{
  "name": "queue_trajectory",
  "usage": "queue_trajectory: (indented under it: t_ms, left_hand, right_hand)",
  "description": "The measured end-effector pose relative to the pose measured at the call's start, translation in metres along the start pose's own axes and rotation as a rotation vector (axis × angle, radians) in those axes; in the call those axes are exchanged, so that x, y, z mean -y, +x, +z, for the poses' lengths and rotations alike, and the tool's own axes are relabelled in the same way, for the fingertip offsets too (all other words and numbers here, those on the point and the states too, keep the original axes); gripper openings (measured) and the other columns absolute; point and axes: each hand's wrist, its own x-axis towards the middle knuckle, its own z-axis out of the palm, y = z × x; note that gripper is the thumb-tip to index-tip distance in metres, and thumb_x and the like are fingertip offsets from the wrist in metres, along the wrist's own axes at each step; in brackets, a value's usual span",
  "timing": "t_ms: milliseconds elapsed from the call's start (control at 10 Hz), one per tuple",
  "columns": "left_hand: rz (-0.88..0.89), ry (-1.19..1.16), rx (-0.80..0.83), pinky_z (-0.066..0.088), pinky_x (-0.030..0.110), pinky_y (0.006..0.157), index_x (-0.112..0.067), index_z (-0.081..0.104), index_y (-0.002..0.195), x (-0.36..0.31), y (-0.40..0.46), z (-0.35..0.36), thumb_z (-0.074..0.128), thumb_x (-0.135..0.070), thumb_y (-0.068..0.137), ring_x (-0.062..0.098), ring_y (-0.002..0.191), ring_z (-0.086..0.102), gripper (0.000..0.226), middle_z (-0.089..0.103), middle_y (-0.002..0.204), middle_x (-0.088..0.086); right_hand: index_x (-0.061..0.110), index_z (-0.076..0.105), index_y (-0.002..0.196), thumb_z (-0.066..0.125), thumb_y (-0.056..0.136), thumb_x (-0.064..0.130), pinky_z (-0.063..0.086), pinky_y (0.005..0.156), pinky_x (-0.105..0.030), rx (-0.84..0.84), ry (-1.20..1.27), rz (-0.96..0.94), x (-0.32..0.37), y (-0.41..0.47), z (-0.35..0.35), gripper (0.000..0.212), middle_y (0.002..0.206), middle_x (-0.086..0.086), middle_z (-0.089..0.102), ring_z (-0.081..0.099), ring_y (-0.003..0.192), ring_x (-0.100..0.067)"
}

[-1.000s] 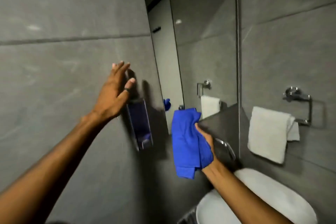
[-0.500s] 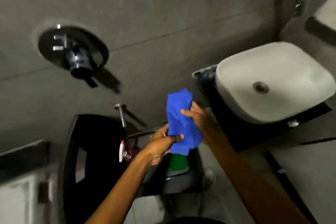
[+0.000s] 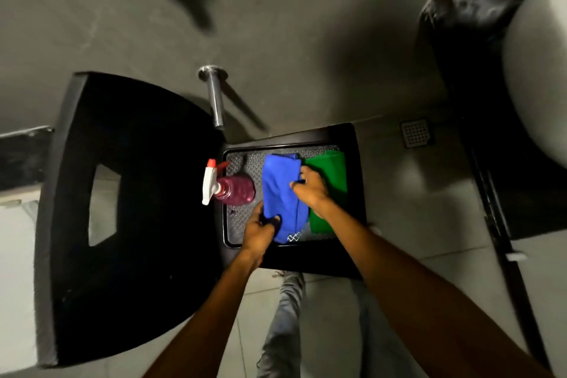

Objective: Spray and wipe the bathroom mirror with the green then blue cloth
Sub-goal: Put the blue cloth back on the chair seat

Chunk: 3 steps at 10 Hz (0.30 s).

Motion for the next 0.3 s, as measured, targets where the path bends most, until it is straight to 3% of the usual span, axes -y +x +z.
queue_trajectory:
  t_ms: [100,200,300]
  left_hand:
    - [0.051,0.33,-0.008,0.046,0.026,0.111,-0.005,0.045,0.148,-0.009,0.004,-0.005,0.064,-0.017,0.097,0.029,0.14,0.048,0.056,0.052,0.148,0.014]
    - [0.366,0.563,0.002,0.006,0.035,0.132,-0.012,0.02,0.163,-0.045,-0.018,-0.001,0.054,-0.03,0.102,0.02,0.162,-0.003,0.072,0.007,0.173,0.0]
    - [0.811,0.636,-0.152,-0.002,0.03,0.132,-0.02,0.016,0.164,-0.112,-0.06,0.013,0.042,-0.042,0.103,0.013,0.16,-0.016,0.069,0.0,0.173,-0.007]
  right_hand:
    - [0.012,0.043,0.146,0.057,0.096,0.024,0.044,0.109,-0.039,0.009,-0.189,-0.005,0.011,-0.009,-0.002,0.054,0.144,-0.017,0.054,0.052,0.133,-0.034]
    - [0.013,0.022,0.157,0.045,0.101,0.034,0.019,0.125,-0.04,-0.111,-0.435,-0.303,0.028,-0.038,-0.028,0.064,0.166,-0.011,0.02,0.016,0.154,-0.028]
    - [0.016,0.022,0.158,0.039,0.101,0.041,0.009,0.126,-0.044,-0.44,-0.587,-0.648,0.075,-0.079,-0.08,0.064,0.167,-0.009,0.015,0.008,0.156,-0.029]
